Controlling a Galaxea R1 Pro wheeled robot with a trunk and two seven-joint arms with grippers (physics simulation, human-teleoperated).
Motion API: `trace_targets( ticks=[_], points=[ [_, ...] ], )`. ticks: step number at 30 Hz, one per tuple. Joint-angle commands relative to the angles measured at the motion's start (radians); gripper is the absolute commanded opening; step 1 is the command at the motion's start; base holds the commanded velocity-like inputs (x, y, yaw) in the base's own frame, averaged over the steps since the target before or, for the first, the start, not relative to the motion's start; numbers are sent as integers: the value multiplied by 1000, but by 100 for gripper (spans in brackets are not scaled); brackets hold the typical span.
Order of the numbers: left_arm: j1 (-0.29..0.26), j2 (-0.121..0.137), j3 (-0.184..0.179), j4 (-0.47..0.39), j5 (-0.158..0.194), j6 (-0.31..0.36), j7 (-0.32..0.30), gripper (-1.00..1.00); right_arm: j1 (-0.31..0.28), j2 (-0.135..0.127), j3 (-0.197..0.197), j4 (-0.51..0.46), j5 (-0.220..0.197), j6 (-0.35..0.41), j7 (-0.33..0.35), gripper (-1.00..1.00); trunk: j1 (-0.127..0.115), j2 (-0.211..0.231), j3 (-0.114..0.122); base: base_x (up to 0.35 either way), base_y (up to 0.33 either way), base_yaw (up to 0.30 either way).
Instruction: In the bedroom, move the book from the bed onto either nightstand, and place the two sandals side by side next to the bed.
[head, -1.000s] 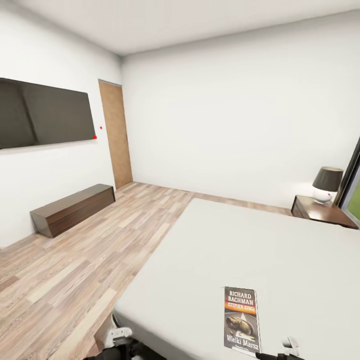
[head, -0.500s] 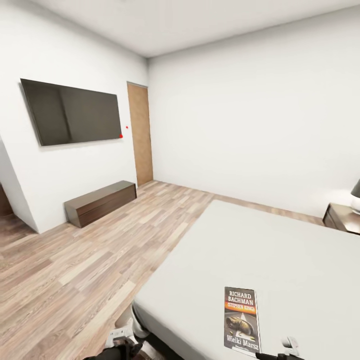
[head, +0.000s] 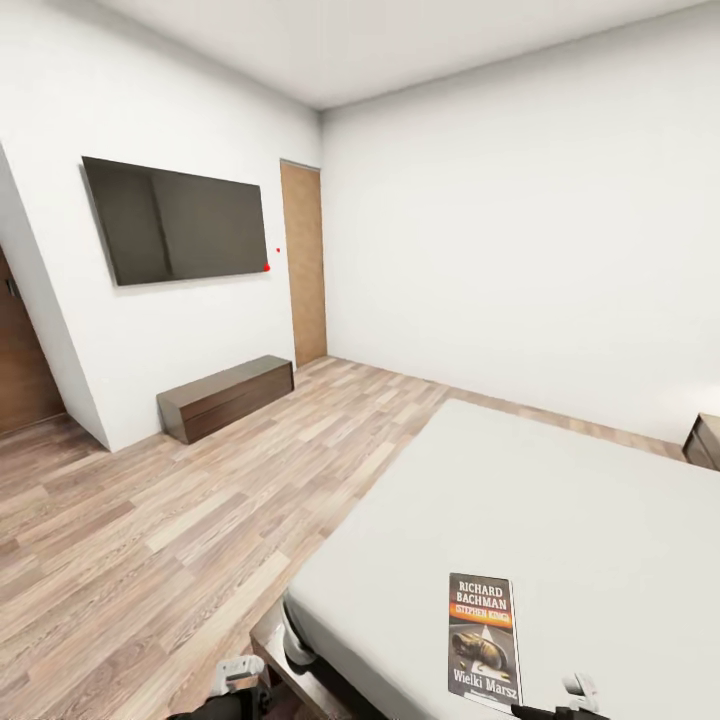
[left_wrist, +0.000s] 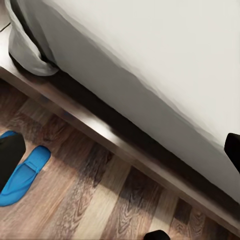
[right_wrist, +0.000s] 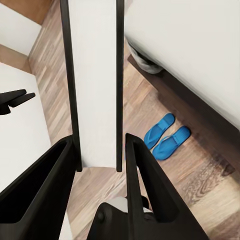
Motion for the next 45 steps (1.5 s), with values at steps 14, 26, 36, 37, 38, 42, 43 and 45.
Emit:
trace_targets(
  ticks=[14, 26, 36, 37, 38, 42, 43, 45],
  points=[
    [-1, 0, 7, 1, -11, -6, -2, 100, -1, -1, 6, -1, -11, 11, 2, -100, 0, -1, -23, 0, 0, 1],
    [-1, 0, 7, 1, -11, -6, -2, 100, -1, -1, 6, -2, -11, 11, 3, -100, 0, -1, -30, 0, 0, 0],
    [-1, 0, 7, 1, -11, -6, -2, 100, -1, -1, 6, -2, -11, 11, 3, -100, 0, -1, -30, 0, 0, 0],
    [-1, 0, 7, 1, -11, -7, -2, 100, -1, -1, 6, -2, -11, 10, 3, -100, 0, -1, -30, 0, 0, 0],
    [-1, 1, 7, 1, -11, -6, -2, 100, -1, -1, 6, -2, -11, 10, 3, -100, 0, -1, -30, 0, 0, 16],
    [-1, 0, 7, 1, -11, -6, -2, 100, -1, -1, 6, -2, -11, 10, 2, -100, 0, -1, -30, 0, 0, 123],
    [-1, 0, 7, 1, -10, -6, -2, 100, -1, -1, 6, -2, -11, 10, 2, -100, 0, -1, -30, 0, 0, 198],
    [-1, 0, 7, 1, -10, -6, -2, 100, -1, -1, 6, -2, -11, 11, 2, -100, 0, -1, -30, 0, 0, 219]
  ],
)
